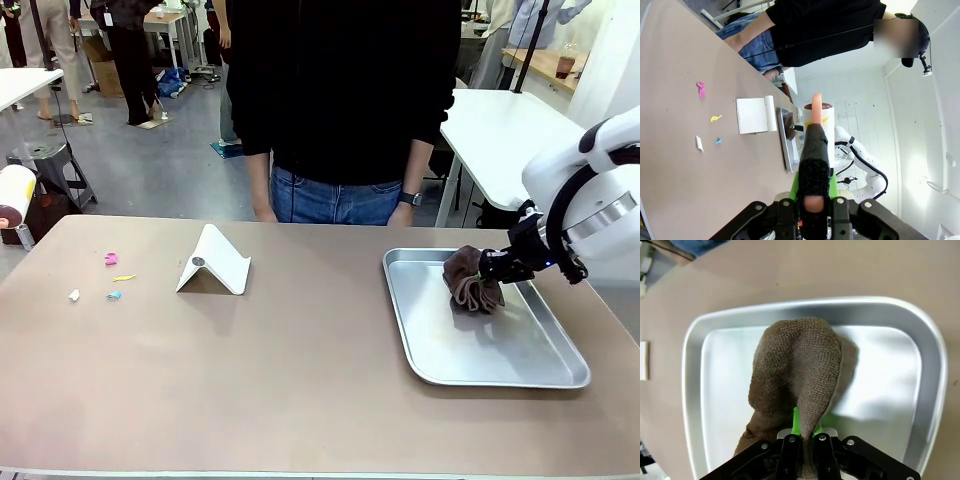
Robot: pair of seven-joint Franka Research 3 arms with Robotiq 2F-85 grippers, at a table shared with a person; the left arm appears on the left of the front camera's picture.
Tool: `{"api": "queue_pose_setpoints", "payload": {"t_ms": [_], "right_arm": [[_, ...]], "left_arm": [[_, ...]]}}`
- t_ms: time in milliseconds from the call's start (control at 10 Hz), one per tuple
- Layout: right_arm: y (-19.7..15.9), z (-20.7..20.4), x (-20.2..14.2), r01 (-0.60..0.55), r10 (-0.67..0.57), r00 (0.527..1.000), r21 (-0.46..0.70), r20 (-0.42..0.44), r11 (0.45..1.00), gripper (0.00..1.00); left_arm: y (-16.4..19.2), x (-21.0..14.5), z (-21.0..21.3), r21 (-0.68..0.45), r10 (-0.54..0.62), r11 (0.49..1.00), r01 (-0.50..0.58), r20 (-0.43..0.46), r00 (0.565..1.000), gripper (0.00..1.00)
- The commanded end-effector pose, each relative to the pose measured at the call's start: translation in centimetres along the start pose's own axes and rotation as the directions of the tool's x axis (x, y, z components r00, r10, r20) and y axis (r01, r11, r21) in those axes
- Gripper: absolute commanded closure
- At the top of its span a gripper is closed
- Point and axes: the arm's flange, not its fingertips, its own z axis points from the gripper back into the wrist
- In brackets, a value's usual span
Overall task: Clean the surface of the table.
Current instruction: If a person points to the right, clean the right side of the table with your right hand, and if they point to the left, clean the left side with your left hand.
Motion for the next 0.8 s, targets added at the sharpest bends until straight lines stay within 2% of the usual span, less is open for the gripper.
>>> {"api": "queue_pose_setpoints", "payload": {"t_ms": [0,300,700], "right_arm": [[0.5,-0.4,-0.2,-0.006,0.004,1.000,-0.143,-0.013,0.990,0.93],[-0.3,1.2,-0.3,0.003,0.000,1.000,-0.182,0.016,0.983,0.93],[-1.0,2.4,-0.5,0.032,-0.025,0.998,-0.155,0.050,0.987,0.93]], "left_arm": [[-0.5,-0.2,0.1,-0.002,-0.006,1.000,0.006,-0.001,1.000,1.00],[-0.5,-0.2,0.1,-0.002,-0.006,1.000,0.006,-0.001,1.000,1.00],[-0.5,-0.2,0.1,-0.002,-0.006,1.000,0.006,-0.001,1.000,1.00]]}}
